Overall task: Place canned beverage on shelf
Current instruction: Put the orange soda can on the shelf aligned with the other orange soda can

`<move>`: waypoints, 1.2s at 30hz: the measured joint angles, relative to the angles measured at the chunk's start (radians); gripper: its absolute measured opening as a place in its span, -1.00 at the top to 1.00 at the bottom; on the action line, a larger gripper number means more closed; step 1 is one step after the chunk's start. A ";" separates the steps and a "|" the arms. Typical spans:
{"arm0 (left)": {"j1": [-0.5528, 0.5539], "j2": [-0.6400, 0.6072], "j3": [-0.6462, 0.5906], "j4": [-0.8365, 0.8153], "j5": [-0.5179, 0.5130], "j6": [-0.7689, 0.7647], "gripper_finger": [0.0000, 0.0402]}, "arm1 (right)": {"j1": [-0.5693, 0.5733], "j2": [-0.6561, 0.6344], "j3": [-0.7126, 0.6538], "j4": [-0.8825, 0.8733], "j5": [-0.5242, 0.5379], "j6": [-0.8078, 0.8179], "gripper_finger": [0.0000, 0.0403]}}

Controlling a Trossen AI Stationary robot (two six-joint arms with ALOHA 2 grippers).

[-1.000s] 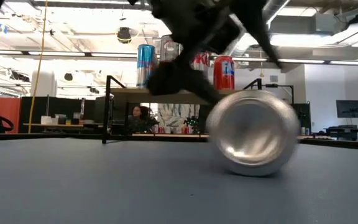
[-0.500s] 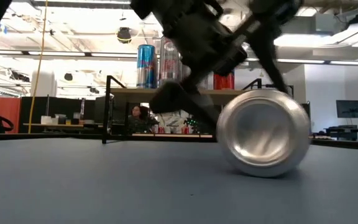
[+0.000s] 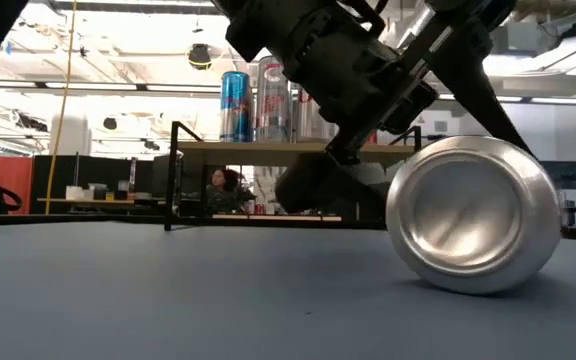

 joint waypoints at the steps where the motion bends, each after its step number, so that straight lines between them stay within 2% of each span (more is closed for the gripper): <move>1: 0.000 -0.002 -0.002 0.011 0.000 0.020 -0.39 | 0.000 0.000 0.000 0.002 0.000 0.000 0.14; 7: -0.009 -0.014 -0.003 0.046 -0.043 0.181 -0.33 | 0.014 0.049 0.000 0.004 0.026 0.010 0.14; 12: -0.032 -0.016 -0.003 0.052 -0.136 0.304 -0.34 | 0.046 0.142 0.000 -0.012 0.061 0.009 0.14; 16: -0.054 -0.033 -0.003 0.066 -0.234 0.419 -0.34 | 0.088 0.182 0.000 -0.034 0.179 0.133 0.14; 19: -0.072 -0.074 -0.039 0.144 -0.293 0.475 -0.34 | 0.117 0.174 0.000 -0.055 0.200 0.248 0.14; 24: -0.092 -0.193 -0.204 0.398 -0.418 0.612 -0.35 | 0.165 0.159 0.001 -0.098 0.210 0.417 0.14; 28: -0.108 -0.261 -0.432 0.763 -0.584 0.764 -0.35 | 0.181 0.160 0.000 -0.097 0.233 0.469 0.14; 31: -0.127 -0.269 -0.601 1.099 -0.749 0.898 -0.35 | 0.173 0.160 0.000 -0.092 0.242 0.473 0.14; 34: -0.142 -0.256 -0.724 1.386 -0.838 1.091 -0.35 | 0.157 0.160 0.000 -0.093 0.284 0.472 0.14; 36: -0.161 -0.254 -0.782 1.505 -0.890 1.218 -0.35 | 0.140 0.160 0.000 -0.091 0.299 0.467 0.14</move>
